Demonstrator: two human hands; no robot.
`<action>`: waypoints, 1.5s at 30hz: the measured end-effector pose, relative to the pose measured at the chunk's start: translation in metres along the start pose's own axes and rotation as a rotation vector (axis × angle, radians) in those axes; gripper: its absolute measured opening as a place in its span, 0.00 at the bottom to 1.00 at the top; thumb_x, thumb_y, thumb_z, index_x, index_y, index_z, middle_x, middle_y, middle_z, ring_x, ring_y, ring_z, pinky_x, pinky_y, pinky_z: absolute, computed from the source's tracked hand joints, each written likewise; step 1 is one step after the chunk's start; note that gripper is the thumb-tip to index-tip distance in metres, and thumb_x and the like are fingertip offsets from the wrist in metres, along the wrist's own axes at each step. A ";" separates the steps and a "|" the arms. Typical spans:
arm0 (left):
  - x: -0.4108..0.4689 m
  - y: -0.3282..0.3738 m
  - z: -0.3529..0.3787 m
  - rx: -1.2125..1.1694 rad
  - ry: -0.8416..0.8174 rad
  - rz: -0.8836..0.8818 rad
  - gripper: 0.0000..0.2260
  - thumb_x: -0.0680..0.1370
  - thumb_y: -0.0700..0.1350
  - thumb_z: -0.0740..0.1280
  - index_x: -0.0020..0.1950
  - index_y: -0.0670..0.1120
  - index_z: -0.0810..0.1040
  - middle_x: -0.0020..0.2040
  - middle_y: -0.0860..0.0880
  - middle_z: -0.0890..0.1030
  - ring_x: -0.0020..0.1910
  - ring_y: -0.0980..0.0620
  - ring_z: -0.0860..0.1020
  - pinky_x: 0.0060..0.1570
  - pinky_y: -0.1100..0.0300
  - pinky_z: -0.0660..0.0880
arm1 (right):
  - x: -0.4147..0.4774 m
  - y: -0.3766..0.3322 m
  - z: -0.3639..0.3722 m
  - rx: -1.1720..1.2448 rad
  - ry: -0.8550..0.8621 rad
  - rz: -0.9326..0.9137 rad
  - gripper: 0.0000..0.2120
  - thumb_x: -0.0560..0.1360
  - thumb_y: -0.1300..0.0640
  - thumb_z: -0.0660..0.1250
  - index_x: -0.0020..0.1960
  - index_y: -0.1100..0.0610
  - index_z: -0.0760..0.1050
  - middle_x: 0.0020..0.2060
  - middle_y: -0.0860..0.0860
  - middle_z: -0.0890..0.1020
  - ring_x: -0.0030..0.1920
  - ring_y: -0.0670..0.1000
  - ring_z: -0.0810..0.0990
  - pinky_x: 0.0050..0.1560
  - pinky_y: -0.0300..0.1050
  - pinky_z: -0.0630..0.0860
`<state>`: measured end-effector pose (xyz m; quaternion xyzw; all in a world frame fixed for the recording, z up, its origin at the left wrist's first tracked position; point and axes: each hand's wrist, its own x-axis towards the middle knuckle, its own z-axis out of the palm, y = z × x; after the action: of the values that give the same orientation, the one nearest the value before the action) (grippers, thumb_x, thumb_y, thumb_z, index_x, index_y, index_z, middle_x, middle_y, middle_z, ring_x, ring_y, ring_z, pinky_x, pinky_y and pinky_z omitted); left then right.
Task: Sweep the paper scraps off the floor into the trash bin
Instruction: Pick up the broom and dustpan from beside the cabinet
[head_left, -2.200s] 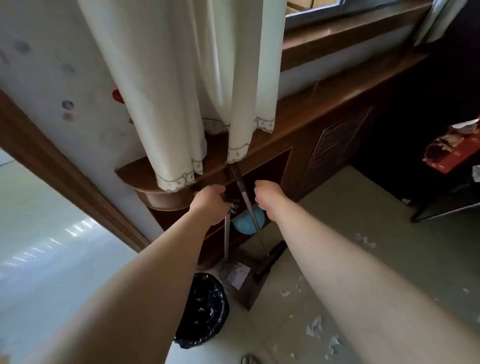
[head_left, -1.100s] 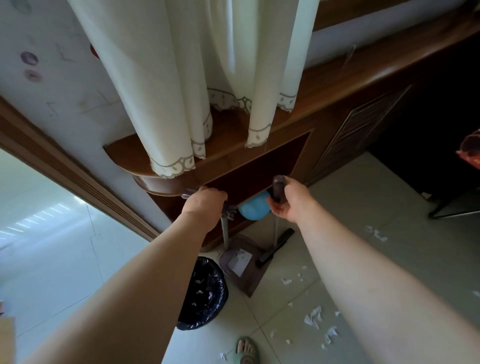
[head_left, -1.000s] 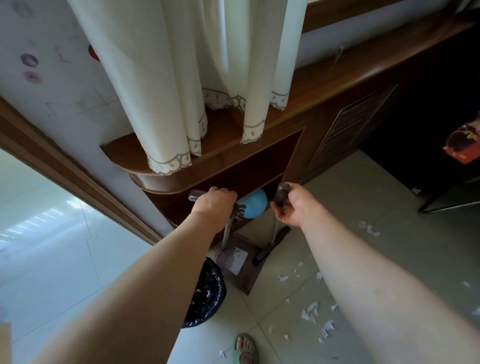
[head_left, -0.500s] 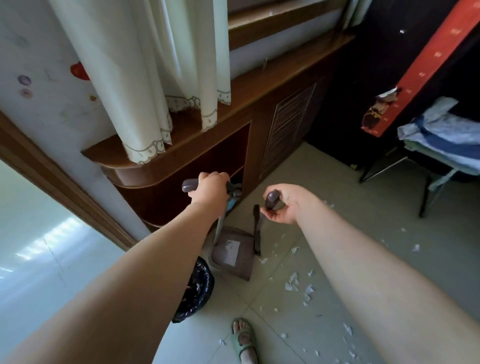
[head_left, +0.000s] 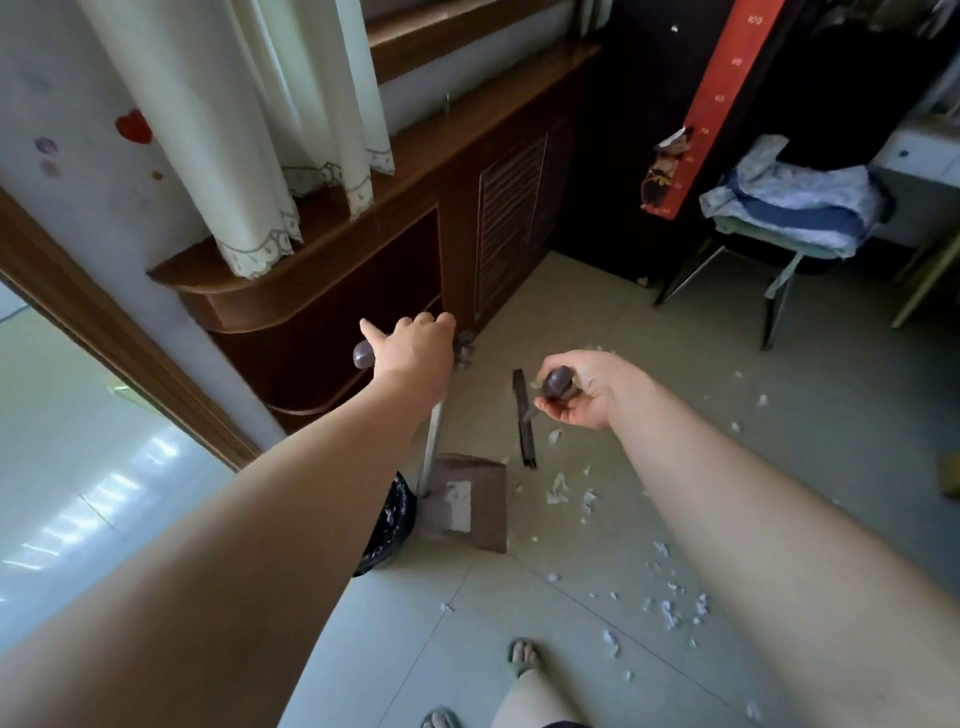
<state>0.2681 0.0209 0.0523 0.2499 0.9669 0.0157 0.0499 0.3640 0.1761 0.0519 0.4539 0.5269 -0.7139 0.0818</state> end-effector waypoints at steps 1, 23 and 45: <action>-0.005 0.002 0.000 -0.031 0.004 -0.010 0.16 0.77 0.37 0.65 0.63 0.47 0.70 0.57 0.47 0.75 0.62 0.43 0.73 0.70 0.30 0.51 | -0.004 0.004 -0.005 -0.015 0.004 -0.001 0.13 0.75 0.68 0.63 0.32 0.63 0.69 0.32 0.56 0.70 0.35 0.55 0.73 0.39 0.41 0.73; -0.219 0.079 0.060 -0.097 0.032 -0.308 0.07 0.77 0.50 0.68 0.48 0.47 0.76 0.45 0.48 0.76 0.47 0.44 0.79 0.40 0.56 0.72 | -0.066 0.145 -0.132 -0.369 -0.149 0.042 0.09 0.74 0.67 0.65 0.37 0.61 0.69 0.35 0.59 0.72 0.31 0.54 0.74 0.34 0.41 0.72; -0.291 0.070 0.147 -0.421 -0.110 -0.473 0.11 0.78 0.46 0.64 0.40 0.39 0.73 0.37 0.44 0.75 0.36 0.42 0.73 0.33 0.57 0.67 | -0.037 0.259 -0.148 -0.688 0.012 0.393 0.15 0.79 0.66 0.53 0.34 0.61 0.63 0.19 0.56 0.68 0.24 0.49 0.65 0.18 0.30 0.67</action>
<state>0.5699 -0.0582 -0.0647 0.0031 0.9694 0.1900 0.1551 0.6224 0.1729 -0.1009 0.4963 0.6388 -0.4638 0.3614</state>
